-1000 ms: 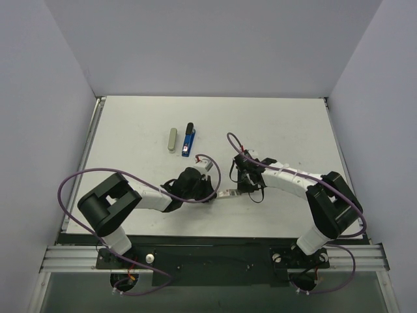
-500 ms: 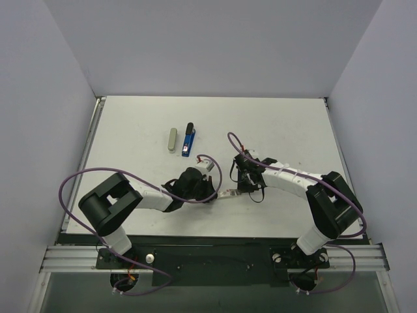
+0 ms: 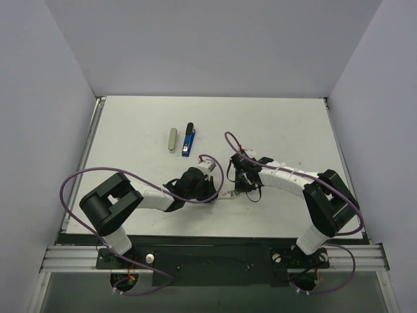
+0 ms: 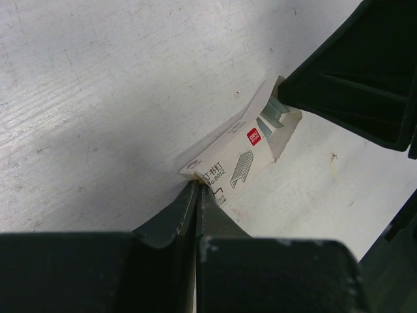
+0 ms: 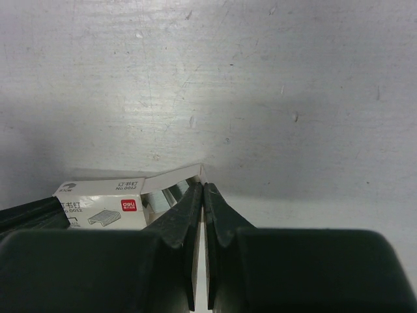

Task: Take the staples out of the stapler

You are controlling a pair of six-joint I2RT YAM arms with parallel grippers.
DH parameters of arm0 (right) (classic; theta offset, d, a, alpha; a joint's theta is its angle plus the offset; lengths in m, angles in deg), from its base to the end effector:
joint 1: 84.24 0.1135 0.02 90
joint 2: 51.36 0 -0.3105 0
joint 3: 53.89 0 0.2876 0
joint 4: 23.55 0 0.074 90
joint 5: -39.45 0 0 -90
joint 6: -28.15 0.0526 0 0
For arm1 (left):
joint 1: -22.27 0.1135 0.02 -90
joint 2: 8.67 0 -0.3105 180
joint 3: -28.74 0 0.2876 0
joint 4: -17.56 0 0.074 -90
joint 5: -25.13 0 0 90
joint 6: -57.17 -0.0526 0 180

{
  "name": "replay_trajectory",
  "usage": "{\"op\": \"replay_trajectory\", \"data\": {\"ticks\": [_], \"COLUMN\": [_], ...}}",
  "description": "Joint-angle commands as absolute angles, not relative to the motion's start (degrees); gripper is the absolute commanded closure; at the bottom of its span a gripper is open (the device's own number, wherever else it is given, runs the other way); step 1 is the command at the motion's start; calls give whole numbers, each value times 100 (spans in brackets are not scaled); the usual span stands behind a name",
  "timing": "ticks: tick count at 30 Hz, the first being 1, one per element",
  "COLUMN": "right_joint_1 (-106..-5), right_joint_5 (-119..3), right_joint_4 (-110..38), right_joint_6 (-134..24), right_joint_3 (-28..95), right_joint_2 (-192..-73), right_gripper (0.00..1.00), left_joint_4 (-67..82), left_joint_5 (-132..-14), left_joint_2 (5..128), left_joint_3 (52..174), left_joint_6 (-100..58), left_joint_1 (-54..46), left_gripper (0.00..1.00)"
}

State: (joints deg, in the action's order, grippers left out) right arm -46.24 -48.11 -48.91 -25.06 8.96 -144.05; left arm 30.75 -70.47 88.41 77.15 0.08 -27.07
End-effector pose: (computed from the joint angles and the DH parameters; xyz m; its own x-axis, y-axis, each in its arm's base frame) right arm 0.2821 0.2176 0.1766 -0.8751 0.0756 -0.4780 -0.0897 0.9452 0.3138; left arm 0.2249 -0.2697 0.1323 -0.7558 0.0501 -0.6529 0.4718 0.7330 -0.4900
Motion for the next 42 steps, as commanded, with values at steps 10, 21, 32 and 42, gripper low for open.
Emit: {"op": "replay_trajectory", "data": {"ticks": [10,21,32,42], "right_joint_1": [-4688,-4776,-4688,-4680], "right_joint_5": [-4783,-4897,-5003,-4739], "right_joint_4": [-4737,-4649,-4614,-4719], "right_joint_6": [-1712,-1606,-1825,-2019], "right_joint_3": [764,597,781,579], "right_joint_2": [-14427,-14374,-14479,-13821], "right_gripper": [100,100,100,79], "left_joint_4": [2160,2098,2213,1896], "left_joint_5": [-6671,-6548,-6601,-6267], "left_joint_2": [8740,8397,8564,8142], "left_joint_3": [7673,7375,7454,7392], "left_joint_6": [-110,-66,-84,-66], "left_joint_1": [-2844,-2897,-2915,-2923], "left_gripper": [100,100,100,100]}}
